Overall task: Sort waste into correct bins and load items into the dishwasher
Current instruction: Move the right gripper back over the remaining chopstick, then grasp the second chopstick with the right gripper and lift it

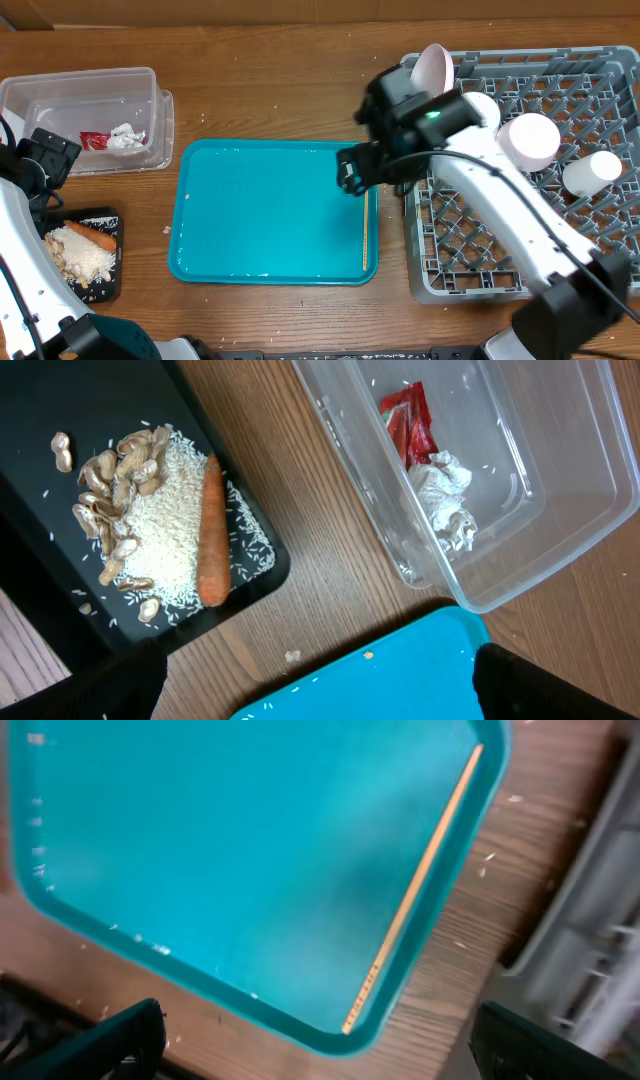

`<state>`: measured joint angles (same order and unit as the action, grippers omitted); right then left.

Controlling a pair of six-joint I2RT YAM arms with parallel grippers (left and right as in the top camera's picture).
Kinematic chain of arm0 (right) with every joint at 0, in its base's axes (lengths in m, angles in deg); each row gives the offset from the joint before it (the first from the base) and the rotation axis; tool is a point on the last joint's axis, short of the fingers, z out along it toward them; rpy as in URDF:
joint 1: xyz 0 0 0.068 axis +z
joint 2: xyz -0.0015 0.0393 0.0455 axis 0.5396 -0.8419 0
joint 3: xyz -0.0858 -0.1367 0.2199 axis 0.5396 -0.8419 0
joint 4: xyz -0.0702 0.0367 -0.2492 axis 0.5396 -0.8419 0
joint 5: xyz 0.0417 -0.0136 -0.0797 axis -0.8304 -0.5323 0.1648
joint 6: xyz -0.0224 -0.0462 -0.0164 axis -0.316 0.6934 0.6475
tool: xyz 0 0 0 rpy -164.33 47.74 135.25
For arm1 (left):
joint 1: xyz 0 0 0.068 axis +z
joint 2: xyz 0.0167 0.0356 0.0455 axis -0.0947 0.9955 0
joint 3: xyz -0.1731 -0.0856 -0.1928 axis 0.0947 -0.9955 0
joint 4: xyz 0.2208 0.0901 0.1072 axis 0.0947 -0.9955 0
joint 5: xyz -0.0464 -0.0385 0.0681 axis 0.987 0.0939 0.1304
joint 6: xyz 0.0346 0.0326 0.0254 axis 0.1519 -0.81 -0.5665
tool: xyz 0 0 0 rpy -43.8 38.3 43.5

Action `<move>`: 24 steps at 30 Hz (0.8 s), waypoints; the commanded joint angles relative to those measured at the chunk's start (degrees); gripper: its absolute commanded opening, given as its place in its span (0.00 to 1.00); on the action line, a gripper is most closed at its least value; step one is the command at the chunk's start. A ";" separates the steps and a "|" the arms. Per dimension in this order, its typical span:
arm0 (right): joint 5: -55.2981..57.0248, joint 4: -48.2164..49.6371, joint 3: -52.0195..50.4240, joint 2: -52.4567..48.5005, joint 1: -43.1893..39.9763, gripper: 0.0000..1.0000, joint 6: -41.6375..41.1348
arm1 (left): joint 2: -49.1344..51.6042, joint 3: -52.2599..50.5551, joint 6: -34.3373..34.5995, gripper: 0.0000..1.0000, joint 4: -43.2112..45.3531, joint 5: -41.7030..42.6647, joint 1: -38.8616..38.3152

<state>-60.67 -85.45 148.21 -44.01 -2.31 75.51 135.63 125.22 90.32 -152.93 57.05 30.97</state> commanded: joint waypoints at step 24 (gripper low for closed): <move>5.20 7.87 -1.92 -20.15 2.95 0.75 -15.19 | 0.13 0.31 -0.52 1.00 -0.02 -0.42 -0.07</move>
<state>-54.97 -77.97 146.51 -63.81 0.12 61.78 135.63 125.22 90.32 -152.95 57.07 30.97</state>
